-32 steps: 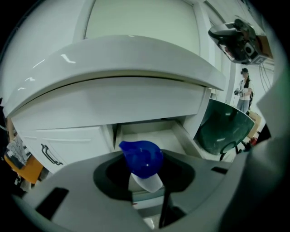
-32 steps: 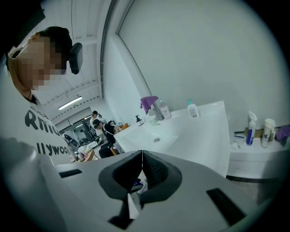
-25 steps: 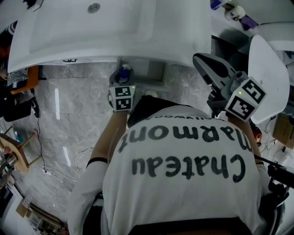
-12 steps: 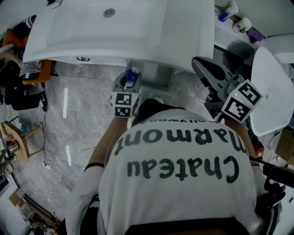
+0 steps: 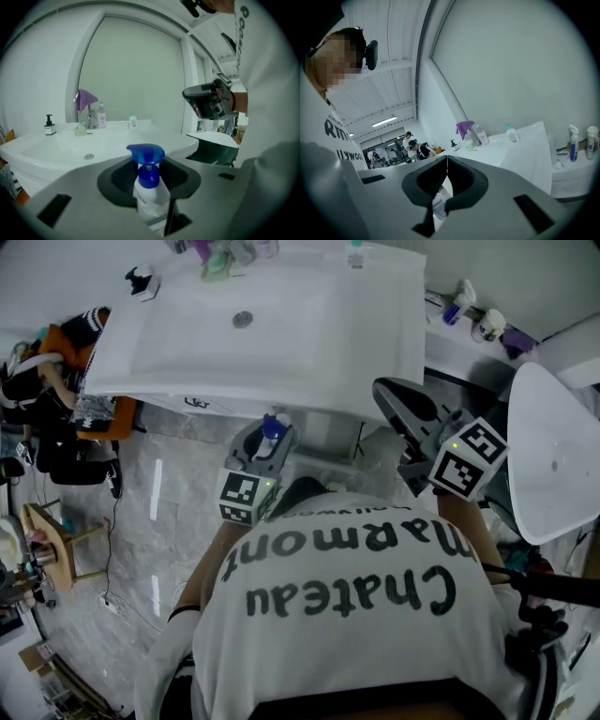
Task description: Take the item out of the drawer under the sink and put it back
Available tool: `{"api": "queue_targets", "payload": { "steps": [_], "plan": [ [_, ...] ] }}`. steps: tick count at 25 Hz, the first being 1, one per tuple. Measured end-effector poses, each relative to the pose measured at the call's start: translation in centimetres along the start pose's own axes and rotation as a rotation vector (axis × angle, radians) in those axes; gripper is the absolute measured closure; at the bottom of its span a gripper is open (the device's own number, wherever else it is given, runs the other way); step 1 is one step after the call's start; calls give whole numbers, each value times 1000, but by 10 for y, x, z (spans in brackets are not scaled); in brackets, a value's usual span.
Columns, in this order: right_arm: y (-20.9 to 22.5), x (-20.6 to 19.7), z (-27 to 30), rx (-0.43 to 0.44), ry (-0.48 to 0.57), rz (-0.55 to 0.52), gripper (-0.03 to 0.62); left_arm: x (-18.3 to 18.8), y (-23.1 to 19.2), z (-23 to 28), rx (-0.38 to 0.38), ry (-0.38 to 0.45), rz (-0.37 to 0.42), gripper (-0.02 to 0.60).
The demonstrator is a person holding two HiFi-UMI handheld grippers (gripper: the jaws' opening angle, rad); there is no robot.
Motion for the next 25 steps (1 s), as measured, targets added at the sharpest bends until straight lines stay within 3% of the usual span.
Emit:
{"api": "queue_targets", "payload": {
  "steps": [8,15,20,25],
  "plan": [
    [-12,8,1,17,31,-39,583,49,1,-18,-44,135,72,443],
    [-30,16,28,2,9,-102,583,85,-24,-49,-45,275,60,443],
    [-47,18,53,0,-9,-129,583,103,-47,-82,-39,421,34,445],
    [-77,18,78,-11,4,-136,583,108,-75,-119,-59,476,37,446]
  ]
}}
Point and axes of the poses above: the fingertips, and each gripper's own axes: z forward along the fingers, y to its right, x out of its top, the point moved 10 cm from there along -z, backward along the fingers, and after that the axes turned 13 degrees about -x, right-handed, at the moved point
